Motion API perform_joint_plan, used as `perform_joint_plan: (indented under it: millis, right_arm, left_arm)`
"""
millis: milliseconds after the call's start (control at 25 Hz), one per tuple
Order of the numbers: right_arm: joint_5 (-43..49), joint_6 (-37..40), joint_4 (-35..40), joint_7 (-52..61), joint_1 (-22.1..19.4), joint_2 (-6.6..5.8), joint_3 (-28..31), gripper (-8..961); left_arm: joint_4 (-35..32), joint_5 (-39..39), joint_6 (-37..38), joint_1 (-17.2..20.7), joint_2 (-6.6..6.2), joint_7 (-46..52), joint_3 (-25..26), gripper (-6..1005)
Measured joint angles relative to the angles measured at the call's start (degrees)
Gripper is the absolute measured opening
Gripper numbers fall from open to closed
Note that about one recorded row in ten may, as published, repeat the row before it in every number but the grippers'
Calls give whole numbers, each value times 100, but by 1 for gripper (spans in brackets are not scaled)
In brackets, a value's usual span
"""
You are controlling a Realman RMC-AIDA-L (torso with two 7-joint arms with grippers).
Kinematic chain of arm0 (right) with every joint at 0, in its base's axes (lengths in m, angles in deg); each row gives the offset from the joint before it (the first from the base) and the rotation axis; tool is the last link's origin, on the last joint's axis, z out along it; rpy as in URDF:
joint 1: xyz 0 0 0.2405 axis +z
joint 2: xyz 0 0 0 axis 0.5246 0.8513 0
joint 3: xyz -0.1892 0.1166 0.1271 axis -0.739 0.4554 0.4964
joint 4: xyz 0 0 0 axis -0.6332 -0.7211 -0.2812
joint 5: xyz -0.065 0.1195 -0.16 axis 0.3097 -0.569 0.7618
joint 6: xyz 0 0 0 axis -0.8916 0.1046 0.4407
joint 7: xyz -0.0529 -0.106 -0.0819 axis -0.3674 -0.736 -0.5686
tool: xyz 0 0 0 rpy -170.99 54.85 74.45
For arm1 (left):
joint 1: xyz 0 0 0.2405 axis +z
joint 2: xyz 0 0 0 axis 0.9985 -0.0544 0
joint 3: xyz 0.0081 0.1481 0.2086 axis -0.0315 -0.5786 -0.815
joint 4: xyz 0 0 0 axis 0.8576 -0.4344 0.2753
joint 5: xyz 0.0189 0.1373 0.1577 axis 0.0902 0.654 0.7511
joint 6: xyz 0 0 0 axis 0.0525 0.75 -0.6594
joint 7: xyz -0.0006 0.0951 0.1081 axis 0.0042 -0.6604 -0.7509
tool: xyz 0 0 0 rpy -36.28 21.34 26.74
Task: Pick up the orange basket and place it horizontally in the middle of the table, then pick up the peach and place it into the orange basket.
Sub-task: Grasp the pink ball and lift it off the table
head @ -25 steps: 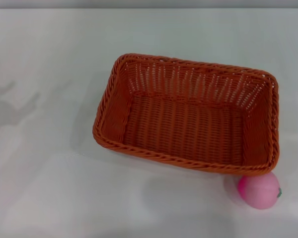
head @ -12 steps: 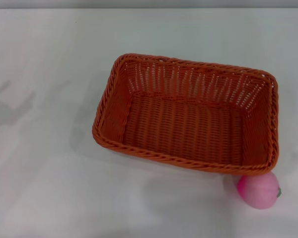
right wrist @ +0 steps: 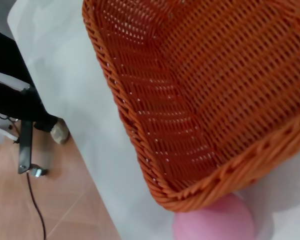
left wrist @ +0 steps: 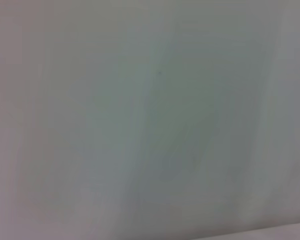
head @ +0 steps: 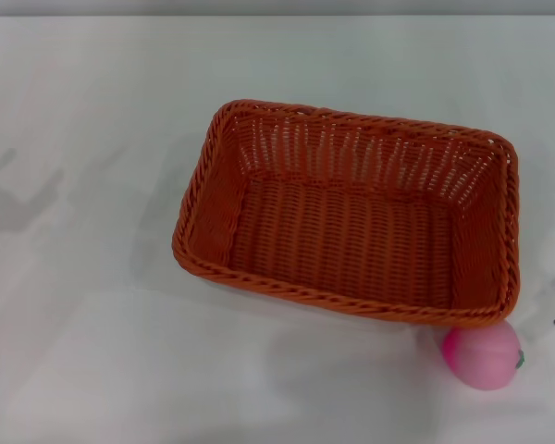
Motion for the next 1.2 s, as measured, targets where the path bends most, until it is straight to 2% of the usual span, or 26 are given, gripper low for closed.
perform_joint_plan:
  millis: [320,640,1200]
  right_arm:
    - [84,43,-31,9,0,262,36,841]
    - [663,69,-230,-32,54,609,342,842]
    - [741,248,-291,2,106,900,424,842]
  left_arm:
    - [-48,0,-1,19,-7,-87,0,816]
    - [-56,-1,-32,42,-13,-191,0,816]
    - [-25,3,-57,157,-24,-353,0,812]
